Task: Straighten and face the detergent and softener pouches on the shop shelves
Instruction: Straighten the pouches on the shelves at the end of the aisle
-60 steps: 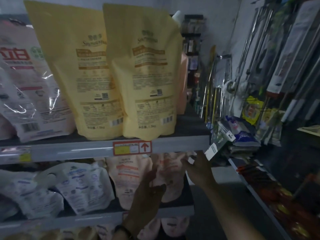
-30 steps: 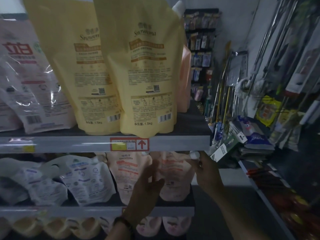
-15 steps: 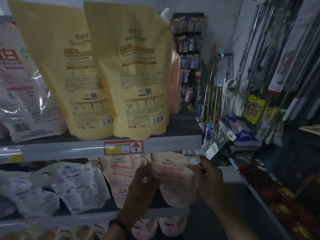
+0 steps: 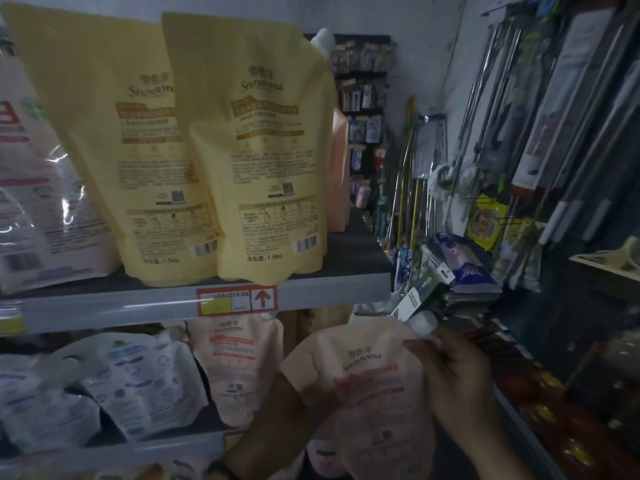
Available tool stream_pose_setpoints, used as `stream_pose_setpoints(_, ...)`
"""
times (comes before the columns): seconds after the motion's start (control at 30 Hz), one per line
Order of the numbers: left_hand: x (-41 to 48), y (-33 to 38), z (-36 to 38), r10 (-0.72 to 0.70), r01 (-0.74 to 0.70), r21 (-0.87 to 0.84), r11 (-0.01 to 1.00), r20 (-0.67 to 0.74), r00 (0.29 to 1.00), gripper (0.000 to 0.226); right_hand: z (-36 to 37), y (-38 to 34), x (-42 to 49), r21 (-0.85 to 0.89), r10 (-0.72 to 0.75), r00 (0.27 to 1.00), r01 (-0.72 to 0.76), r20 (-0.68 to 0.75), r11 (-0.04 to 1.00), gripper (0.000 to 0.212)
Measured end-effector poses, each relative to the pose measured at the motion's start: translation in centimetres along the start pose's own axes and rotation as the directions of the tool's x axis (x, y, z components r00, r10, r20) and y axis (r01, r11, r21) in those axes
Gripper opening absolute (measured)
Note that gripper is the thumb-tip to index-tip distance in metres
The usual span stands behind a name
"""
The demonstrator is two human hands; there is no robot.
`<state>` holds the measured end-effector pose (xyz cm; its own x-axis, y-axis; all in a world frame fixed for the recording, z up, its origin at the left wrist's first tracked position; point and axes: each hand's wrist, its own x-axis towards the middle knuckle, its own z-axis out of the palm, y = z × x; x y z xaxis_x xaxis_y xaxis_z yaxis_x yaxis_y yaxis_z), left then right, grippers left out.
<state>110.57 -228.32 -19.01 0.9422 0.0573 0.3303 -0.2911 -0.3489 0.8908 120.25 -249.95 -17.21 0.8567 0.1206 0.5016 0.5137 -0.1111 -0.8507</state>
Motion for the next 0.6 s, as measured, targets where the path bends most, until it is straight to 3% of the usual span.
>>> stream_pose_setpoints(0.07,-0.4,1.2,-0.1,0.136,-0.138,0.09,0.986,0.02,0.99,0.061,-0.4,-1.5,0.3,0.004,-0.046,0.999,0.046,-0.016,0.999,0.02)
stream_pose_setpoints(0.13,0.1,2.6,-0.5,0.216,-0.207,0.139,0.968,-0.054,0.975,0.059,-0.8,-3.2,0.7,0.022,-0.078,0.997,0.078,-0.012,0.997,0.013)
stream_pose_setpoints(0.2,0.6,4.3,-0.9,0.187,-0.179,0.074,0.981,-0.124,0.975,0.056,-1.2,-4.9,1.3,0.067,-0.084,0.996,0.085,-0.022,0.994,0.009)
stream_pose_setpoints(0.3,1.6,6.3,-1.7,0.195,-0.175,0.107,0.979,-0.209,0.958,0.047,-1.5,-7.4,2.8,0.093,-0.126,0.99,0.132,-0.069,0.987,0.032)
stream_pose_setpoints(0.4,2.4,8.0,-2.3,0.163,-0.134,0.119,0.984,-0.286,0.944,0.053,-1.5,-10.3,4.5,0.121,-0.195,0.977,0.205,-0.091,0.971,0.047)
stream_pose_setpoints(0.6,4.1,14.7,-4.2,0.201,-0.144,0.171,0.975,-0.393,0.897,0.036,-1.4,-15.8,8.6,0.173,-0.231,0.963,0.254,-0.14,0.952,0.027)
